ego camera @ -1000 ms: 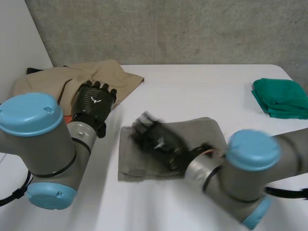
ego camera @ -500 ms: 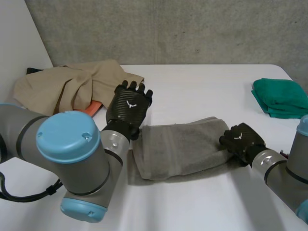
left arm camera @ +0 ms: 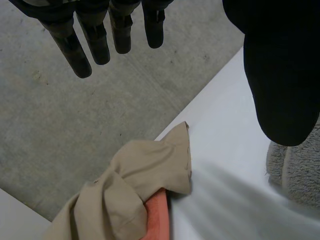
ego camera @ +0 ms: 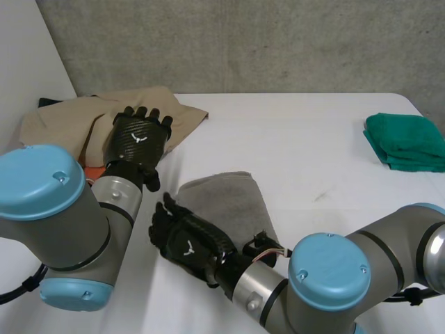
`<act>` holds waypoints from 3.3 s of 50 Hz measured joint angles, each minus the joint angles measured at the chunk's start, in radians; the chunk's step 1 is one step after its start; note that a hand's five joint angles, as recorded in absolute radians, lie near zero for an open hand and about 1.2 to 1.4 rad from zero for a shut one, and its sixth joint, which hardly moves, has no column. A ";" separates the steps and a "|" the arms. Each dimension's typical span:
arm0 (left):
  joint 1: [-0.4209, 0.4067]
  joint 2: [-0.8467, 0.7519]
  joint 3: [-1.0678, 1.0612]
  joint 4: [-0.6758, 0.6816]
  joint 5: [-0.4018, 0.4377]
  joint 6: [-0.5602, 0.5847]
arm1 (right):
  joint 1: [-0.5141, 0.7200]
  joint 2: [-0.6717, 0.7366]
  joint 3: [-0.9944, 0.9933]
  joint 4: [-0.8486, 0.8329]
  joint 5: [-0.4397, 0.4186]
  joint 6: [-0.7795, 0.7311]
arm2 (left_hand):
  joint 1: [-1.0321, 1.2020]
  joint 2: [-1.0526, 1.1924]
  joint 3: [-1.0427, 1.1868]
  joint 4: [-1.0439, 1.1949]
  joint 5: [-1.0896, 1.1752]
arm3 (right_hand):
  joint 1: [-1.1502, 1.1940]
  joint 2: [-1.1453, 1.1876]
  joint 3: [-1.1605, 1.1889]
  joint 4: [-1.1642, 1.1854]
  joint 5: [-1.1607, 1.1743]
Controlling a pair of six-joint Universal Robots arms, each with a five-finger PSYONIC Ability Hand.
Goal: Fold the laundry.
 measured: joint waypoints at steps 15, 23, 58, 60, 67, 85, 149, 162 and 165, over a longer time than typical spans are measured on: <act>-0.102 -0.048 0.118 -0.024 0.000 -0.218 | -0.327 -0.297 0.055 0.217 0.085 0.887 | 0.000 0.000 0.000 0.000 0.000 | -0.016 -0.033 -0.042 -0.045 -0.031; -0.200 -0.157 0.184 -0.141 -0.002 -0.317 | -0.396 -0.190 -0.077 0.428 0.089 1.002 | 0.001 0.000 0.000 0.000 0.000 | -0.016 -0.033 -0.042 -0.045 -0.031; -0.098 -0.128 0.270 -0.294 0.130 -0.189 | -0.181 -0.103 -0.033 0.276 0.333 0.531 | 0.004 0.002 0.002 0.003 0.000 | -0.016 -0.033 -0.042 -0.045 -0.033; -0.079 -0.110 0.288 -0.294 0.207 -0.190 | -0.167 -0.123 0.014 0.239 0.325 0.534 | 0.010 0.013 0.010 0.012 0.007 | -0.016 -0.033 -0.042 -0.045 -0.032; -0.025 -0.084 0.365 -0.326 0.521 -0.198 | -0.113 -0.144 0.164 0.091 0.292 0.542 | 0.056 0.050 0.041 0.055 0.032 | -0.016 -0.033 -0.042 -0.045 -0.032; -0.027 -0.146 0.400 -0.384 0.594 -0.195 | -0.112 0.010 0.127 -0.110 0.273 0.528 | 0.056 0.050 0.041 0.055 0.033 | 0.171 0.139 0.163 0.167 0.156; -0.020 -0.125 0.382 -0.381 0.575 -0.199 | -0.257 0.025 -0.044 -0.080 0.240 0.529 | 0.056 0.050 0.041 0.055 0.033 | 0.770 0.886 0.888 0.931 0.846; -0.019 -0.117 0.405 -0.332 0.562 -0.203 | -0.553 -0.011 -0.290 -0.087 0.043 0.587 | 0.056 0.050 0.041 0.054 0.033 | 0.770 0.886 0.898 0.941 0.852; -0.023 -0.118 0.414 -0.322 0.561 -0.204 | -0.622 0.022 -0.413 -0.129 0.031 0.670 | 0.056 0.050 0.041 0.054 0.033 | 0.770 0.886 0.898 0.942 0.852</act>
